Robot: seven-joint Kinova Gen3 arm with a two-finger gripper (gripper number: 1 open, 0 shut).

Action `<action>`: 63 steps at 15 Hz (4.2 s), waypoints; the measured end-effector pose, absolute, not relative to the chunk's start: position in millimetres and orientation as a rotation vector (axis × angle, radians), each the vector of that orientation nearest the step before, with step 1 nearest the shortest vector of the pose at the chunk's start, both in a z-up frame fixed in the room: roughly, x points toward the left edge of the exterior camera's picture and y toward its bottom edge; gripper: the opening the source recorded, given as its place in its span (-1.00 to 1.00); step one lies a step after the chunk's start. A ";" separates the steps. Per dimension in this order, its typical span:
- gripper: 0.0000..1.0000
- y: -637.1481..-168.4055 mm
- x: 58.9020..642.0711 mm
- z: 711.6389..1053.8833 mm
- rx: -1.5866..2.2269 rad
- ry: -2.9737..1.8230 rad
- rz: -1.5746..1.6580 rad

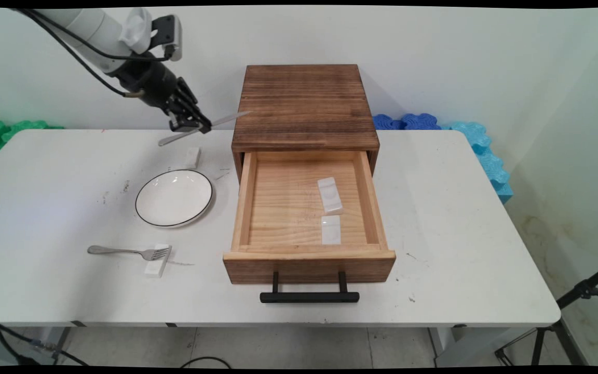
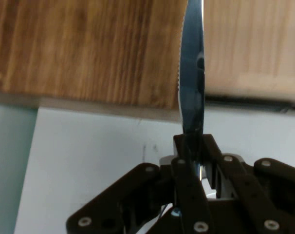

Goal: Place the picked object into the drawer

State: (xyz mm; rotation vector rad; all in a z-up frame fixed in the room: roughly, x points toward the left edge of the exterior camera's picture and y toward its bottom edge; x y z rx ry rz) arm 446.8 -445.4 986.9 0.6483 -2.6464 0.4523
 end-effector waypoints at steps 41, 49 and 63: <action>-1.00 -487.4 239.7 891.9 0.462 -2.653 0.418; -1.00 -494.2 233.5 866.8 0.460 -2.667 0.394; 1.00 -506.0 230.3 845.8 0.441 -2.663 0.390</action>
